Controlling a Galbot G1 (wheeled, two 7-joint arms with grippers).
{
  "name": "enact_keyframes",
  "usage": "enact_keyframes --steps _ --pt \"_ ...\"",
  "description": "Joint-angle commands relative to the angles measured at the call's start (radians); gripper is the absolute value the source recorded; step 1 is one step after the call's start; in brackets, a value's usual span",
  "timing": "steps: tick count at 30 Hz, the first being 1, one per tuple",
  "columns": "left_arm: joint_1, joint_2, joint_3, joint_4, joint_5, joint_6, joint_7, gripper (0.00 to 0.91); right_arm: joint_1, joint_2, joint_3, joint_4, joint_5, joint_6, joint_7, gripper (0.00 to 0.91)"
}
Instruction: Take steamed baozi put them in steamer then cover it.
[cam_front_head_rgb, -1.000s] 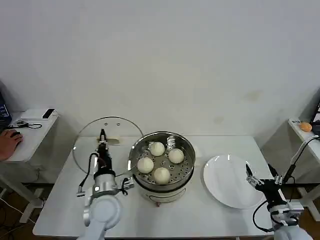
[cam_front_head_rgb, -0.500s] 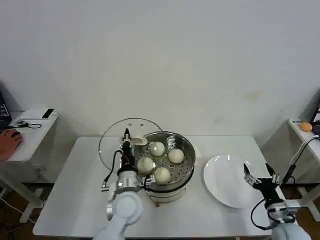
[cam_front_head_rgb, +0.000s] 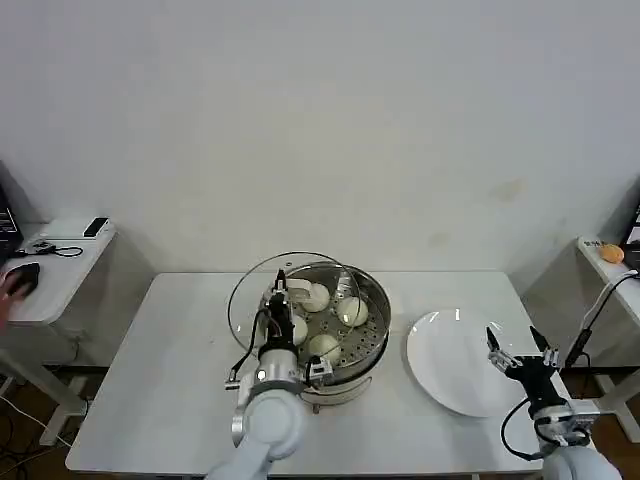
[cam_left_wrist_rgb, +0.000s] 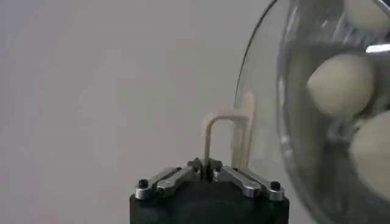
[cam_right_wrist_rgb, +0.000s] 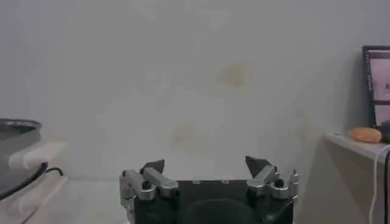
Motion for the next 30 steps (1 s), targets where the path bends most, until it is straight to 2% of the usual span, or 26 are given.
enact_keyframes --steps 1,16,30 --pt "-0.015 -0.001 0.049 0.004 0.01 0.005 -0.003 0.0 0.004 -0.007 -0.002 -0.005 0.001 0.0 -0.001 0.907" --pt "-0.078 -0.069 0.044 0.13 0.058 0.005 -0.018 0.0 0.021 -0.022 -0.011 -0.02 0.0 -0.007 -0.004 0.907" --pt "-0.058 -0.08 0.065 0.095 0.078 0.006 0.063 0.0 0.042 -0.022 -0.026 -0.05 -0.01 -0.002 -0.005 0.907"
